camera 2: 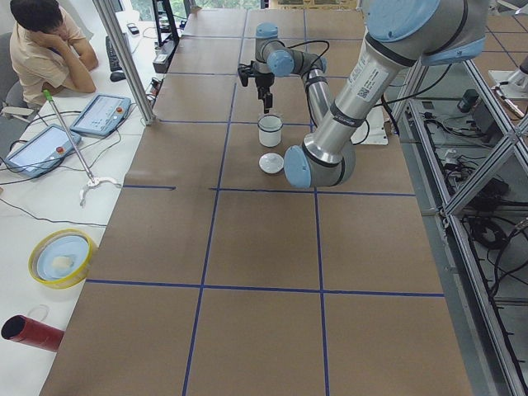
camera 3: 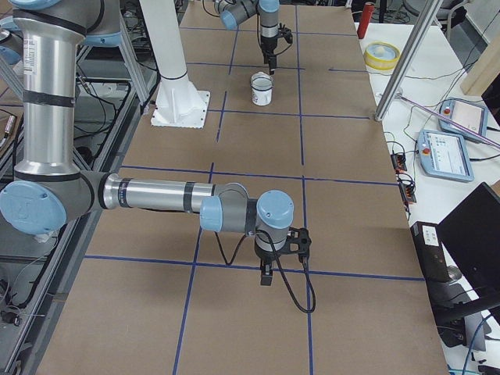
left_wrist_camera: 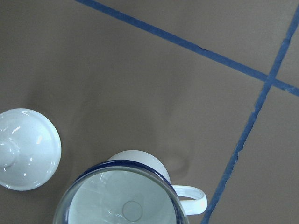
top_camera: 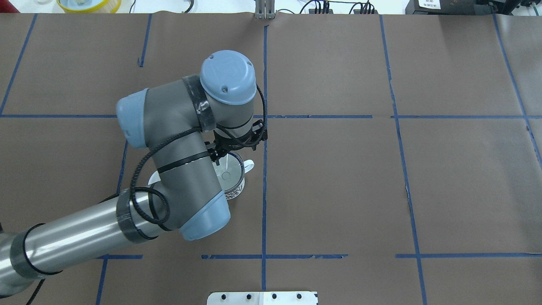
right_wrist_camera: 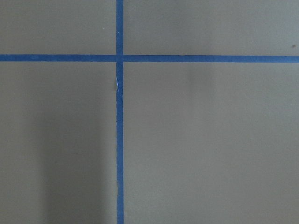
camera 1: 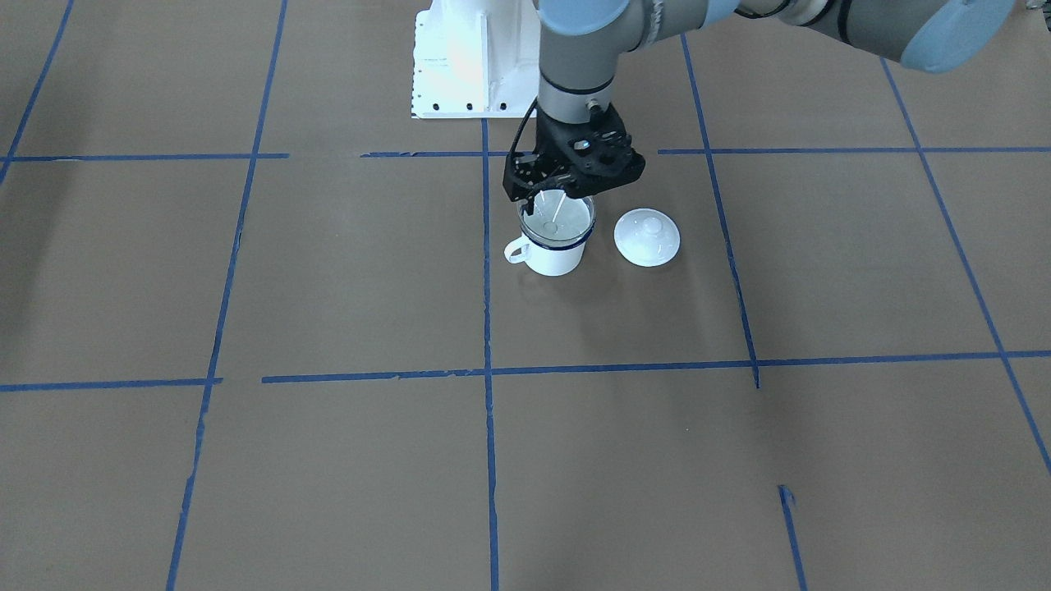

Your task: Place funnel on cup

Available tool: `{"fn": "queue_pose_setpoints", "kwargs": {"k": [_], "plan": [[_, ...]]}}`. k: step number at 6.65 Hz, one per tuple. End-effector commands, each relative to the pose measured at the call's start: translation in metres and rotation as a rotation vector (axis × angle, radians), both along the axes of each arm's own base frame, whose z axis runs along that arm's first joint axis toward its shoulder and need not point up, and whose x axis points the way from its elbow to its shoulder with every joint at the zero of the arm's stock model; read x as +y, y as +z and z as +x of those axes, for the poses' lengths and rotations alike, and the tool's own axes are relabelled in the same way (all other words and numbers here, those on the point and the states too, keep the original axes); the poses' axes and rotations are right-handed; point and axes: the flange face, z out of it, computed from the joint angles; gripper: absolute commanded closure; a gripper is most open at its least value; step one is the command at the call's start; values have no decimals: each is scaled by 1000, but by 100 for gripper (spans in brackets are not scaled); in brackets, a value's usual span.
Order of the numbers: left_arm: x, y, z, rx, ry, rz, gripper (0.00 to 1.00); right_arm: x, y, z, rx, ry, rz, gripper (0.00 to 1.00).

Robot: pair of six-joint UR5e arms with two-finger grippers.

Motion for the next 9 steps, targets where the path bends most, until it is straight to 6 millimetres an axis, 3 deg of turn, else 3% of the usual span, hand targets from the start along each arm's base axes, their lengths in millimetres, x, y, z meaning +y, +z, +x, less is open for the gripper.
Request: {"fn": "queue_pose_setpoints", "kwargs": {"k": [1, 2, 3, 5, 6, 7, 8, 9], "plan": [[-33, 42, -126, -37, 73, 232, 0, 0, 0, 0, 0, 0, 0, 0], [-64, 95, -197, -75, 179, 298, 0, 0, 0, 0, 0, 0, 0, 0], [-79, 160, -282, -98, 272, 378, 0, 0, 0, 0, 0, 0, 0, 0], [-101, 315, -441, -158, 384, 430, 0, 0, 1, 0, 0, 0, -1, 0], [-95, 395, -500, -163, 411, 381, 0, 0, 1, 0, 0, 0, -1, 0], [-65, 469, -511, -135, 403, 236, 0, 0, 0, 0, 0, 0, 0, 0], [-39, 531, -511, -106, 408, 126, 0, 0, 1, 0, 0, 0, -1, 0], [-30, 544, -511, -77, 399, 110, 0, 0, 0, 0, 0, 0, 0, 0]]}}
